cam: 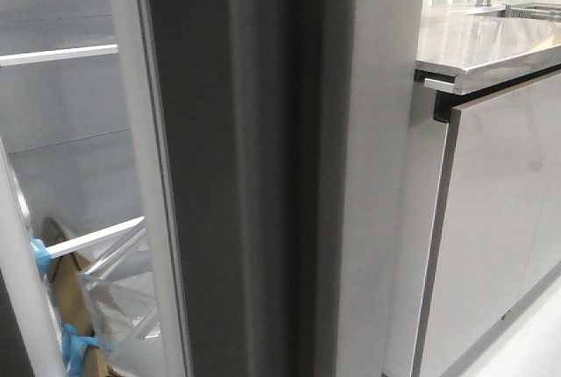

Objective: Close fridge door

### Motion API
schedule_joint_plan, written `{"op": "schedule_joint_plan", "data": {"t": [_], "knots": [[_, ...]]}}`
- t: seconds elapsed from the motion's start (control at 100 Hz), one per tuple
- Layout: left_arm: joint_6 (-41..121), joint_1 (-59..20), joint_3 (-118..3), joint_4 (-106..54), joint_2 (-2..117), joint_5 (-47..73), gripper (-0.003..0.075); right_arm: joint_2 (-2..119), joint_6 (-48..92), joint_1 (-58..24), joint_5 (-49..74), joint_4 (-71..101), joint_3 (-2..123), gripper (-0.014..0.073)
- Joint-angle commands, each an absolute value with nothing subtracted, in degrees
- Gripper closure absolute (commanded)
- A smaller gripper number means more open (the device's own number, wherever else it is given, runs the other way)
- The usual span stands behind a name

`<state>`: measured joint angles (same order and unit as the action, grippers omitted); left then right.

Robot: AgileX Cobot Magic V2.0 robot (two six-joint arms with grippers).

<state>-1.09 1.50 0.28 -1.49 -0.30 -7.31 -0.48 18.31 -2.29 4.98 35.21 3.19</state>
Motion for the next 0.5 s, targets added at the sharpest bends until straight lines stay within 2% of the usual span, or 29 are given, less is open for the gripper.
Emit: {"op": "schedule_joint_plan", "data": {"t": [0.0,0.23,0.49], "knots": [[-1.3,1.1,2.3,-1.7,-0.9,-11.5,0.074,-1.2,18.4,-2.1,5.1,35.6,9.7,0.0638],[-1.3,1.1,2.3,-1.7,-0.9,-11.5,0.074,0.4,18.4,-2.1,19.8,35.6,23.8,0.0638],[-1.3,1.1,2.3,-1.7,-0.9,-11.5,0.074,13.3,18.4,-2.1,33.7,35.7,41.8,0.0638]]}}
